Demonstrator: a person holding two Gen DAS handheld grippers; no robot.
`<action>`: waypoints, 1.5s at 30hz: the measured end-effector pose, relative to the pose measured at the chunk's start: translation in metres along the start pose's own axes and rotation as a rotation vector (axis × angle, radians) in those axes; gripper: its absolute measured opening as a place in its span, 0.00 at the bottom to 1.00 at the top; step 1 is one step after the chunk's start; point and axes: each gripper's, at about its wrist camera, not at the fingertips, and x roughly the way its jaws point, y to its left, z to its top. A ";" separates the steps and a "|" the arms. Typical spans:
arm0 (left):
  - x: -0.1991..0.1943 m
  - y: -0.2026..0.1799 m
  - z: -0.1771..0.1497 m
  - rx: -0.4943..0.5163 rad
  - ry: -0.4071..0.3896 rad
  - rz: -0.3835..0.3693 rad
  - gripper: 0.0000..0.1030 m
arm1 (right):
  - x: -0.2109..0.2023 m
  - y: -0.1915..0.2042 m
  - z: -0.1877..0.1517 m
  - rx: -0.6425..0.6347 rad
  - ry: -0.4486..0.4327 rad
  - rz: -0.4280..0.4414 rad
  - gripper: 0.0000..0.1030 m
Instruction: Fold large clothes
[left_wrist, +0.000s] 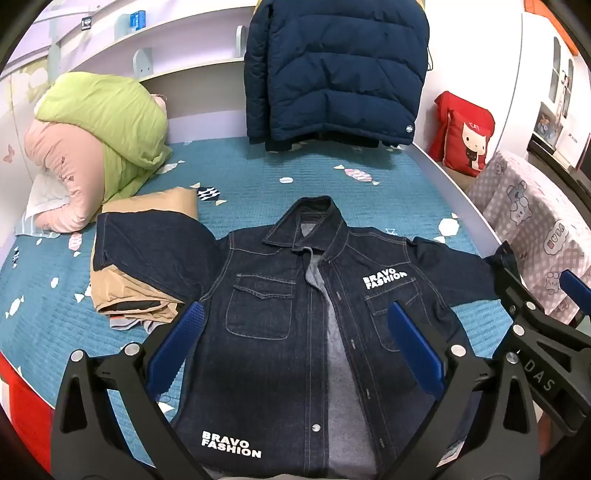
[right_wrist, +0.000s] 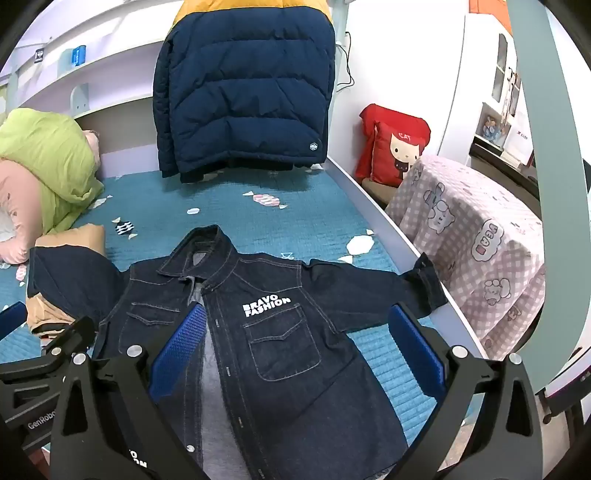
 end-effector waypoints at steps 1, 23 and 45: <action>0.000 0.001 0.000 -0.002 0.001 -0.004 0.96 | 0.000 0.000 0.000 -0.001 0.000 0.001 0.93; 0.001 -0.004 -0.001 0.018 0.011 0.002 0.96 | -0.001 -0.001 -0.003 0.003 0.018 -0.006 0.93; 0.012 0.004 -0.004 0.023 0.016 0.015 0.96 | 0.011 0.011 0.001 -0.009 0.051 0.008 0.93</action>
